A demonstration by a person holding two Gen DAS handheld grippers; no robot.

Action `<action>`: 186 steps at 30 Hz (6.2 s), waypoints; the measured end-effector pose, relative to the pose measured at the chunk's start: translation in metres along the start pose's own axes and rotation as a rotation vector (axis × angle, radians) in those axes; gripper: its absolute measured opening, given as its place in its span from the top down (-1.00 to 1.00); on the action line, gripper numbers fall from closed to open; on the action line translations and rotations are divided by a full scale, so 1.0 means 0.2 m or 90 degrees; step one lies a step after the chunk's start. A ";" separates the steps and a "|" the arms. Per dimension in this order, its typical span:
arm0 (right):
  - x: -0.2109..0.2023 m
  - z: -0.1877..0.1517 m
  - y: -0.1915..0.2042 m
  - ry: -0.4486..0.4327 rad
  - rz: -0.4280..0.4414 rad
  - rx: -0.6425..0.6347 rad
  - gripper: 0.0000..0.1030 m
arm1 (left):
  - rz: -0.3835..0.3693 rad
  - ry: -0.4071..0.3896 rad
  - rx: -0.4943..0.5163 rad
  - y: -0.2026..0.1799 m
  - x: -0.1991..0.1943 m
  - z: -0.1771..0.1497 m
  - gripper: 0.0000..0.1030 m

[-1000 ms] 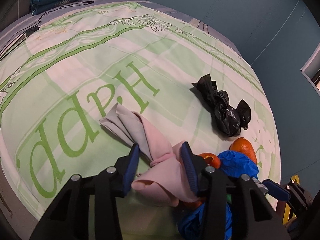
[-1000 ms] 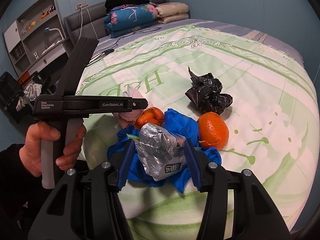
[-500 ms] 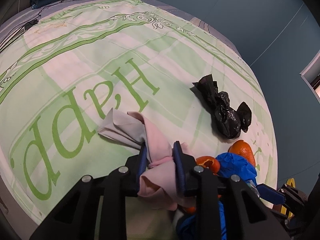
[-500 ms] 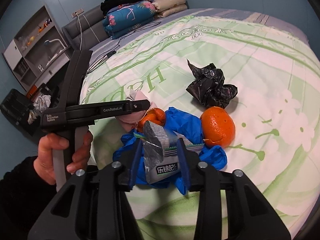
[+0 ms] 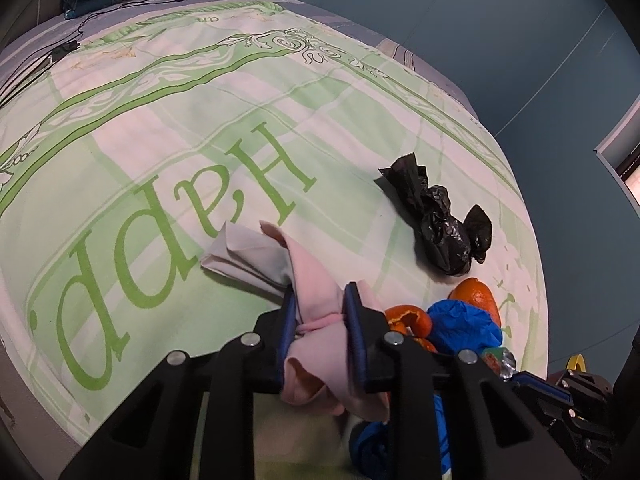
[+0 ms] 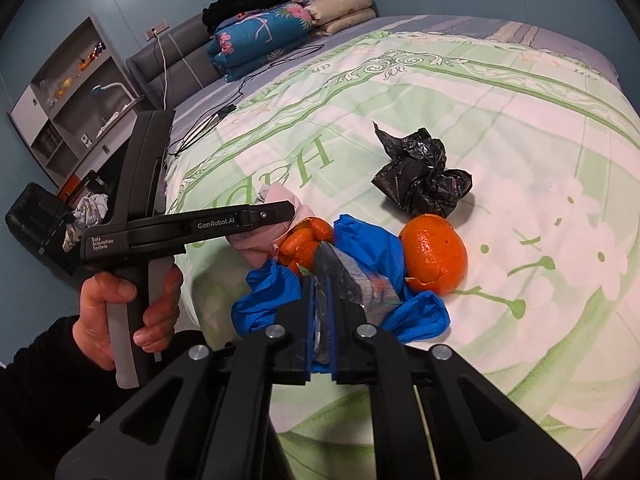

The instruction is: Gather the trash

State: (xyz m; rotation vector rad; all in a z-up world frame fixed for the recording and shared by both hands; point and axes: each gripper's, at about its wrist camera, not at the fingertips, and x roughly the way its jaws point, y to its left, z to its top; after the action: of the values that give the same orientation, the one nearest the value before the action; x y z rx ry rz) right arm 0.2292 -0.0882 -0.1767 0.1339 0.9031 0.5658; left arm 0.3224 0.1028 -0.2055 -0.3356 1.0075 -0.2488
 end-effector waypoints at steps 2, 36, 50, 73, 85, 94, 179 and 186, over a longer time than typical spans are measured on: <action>-0.01 0.00 0.01 0.000 0.000 -0.003 0.95 | -0.001 -0.002 0.003 -0.01 -0.02 0.00 0.58; -0.39 -0.01 0.02 -0.099 -0.014 -0.003 0.97 | -0.015 -0.078 0.036 -0.11 -0.37 -0.03 0.60; -0.37 -0.06 0.00 -0.076 -0.024 -0.030 0.63 | -0.029 -0.090 0.052 -0.20 -0.43 -0.05 0.64; -0.03 0.00 -0.06 -0.018 -0.036 -0.011 0.79 | -0.057 -0.081 0.041 -0.13 -0.41 -0.07 0.64; -0.44 -0.01 -0.06 -0.100 -0.065 -0.005 0.80 | -0.096 -0.107 0.070 -0.26 -0.52 -0.11 0.64; -0.83 -0.09 -0.11 -0.177 -0.133 0.009 0.80 | -0.142 -0.129 0.120 -0.49 -0.66 -0.17 0.64; -1.87 -0.95 -0.93 -0.262 -0.458 0.360 -0.19 | -0.337 0.084 0.442 -1.96 -0.29 -0.98 -0.41; -1.89 -0.89 -0.85 -0.310 -0.449 0.323 -0.52 | -0.300 0.010 0.388 -1.78 -0.38 -0.82 -0.69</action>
State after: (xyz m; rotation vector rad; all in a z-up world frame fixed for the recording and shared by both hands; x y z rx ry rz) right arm -0.0221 -0.4494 -0.0779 0.3746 0.5410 -0.3553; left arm 0.1254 -0.2231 -0.0882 -0.0055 0.8100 -0.9613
